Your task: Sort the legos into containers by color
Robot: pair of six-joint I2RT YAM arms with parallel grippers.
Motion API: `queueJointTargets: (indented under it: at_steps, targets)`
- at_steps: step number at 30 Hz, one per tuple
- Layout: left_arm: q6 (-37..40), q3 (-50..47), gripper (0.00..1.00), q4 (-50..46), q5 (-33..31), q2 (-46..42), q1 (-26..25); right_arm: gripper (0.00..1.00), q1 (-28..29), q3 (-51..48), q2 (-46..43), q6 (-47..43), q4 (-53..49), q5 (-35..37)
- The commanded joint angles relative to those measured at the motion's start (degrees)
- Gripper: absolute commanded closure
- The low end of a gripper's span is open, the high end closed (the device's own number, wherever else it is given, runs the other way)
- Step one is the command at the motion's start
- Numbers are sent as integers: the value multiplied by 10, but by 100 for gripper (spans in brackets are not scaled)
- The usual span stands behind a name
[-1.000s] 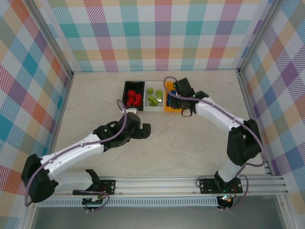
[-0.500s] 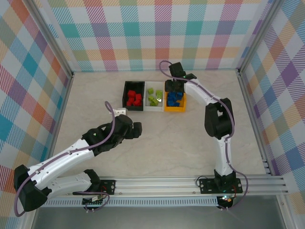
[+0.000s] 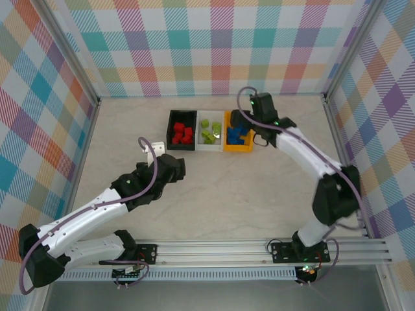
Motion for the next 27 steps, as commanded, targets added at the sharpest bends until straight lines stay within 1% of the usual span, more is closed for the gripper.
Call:
queueJointTargets:
  at_steps: [1,3,4,5,7,8,10,12,14,15,17,18,21,22,23,24,25,27]
  targets:
    - [47,3,0,66,-101,16,10,0,1,-82,-70,45,54,53]
    - [9,5,0,55,-147,38,29,0,1,-139,-118,64,65,89]
    - [10,-1,0,68,-146,41,44,0,1,-165,-139,80,66,104]
    - [20,-15,0,100,-133,39,65,0,1,-193,-165,92,70,113]
    - [36,-65,0,196,-96,23,121,0,1,-242,-205,112,87,128]
    - [52,-95,0,253,-65,14,156,0,1,-261,-225,115,94,128]
    - [75,-142,0,342,-28,9,217,0,1,-286,-248,98,107,114]
    - [113,-166,0,414,-2,30,270,0,1,-289,-256,107,91,124]
    - [175,-169,0,460,38,73,307,0,0,-288,-257,121,74,146]
    - [215,-166,0,473,50,95,317,0,0,-291,-257,106,79,151]
    - [267,-173,0,506,67,123,331,0,0,-296,-257,67,92,160]
    - [286,-185,0,523,94,129,339,0,0,-299,-257,56,96,173]
    - [293,-208,0,545,127,157,365,0,-1,-316,-265,39,123,186]
    - [298,-207,0,536,124,172,369,0,-2,-328,-270,33,140,187]
    - [298,-203,0,528,101,189,370,0,-2,-339,-277,28,152,187]
    - [299,-210,0,547,98,200,373,0,-3,-349,-285,26,165,185]
    - [301,-223,0,577,117,204,378,0,-5,-359,-290,19,177,182]
    - [303,-249,0,660,130,217,387,0,-10,-375,-301,11,192,182]
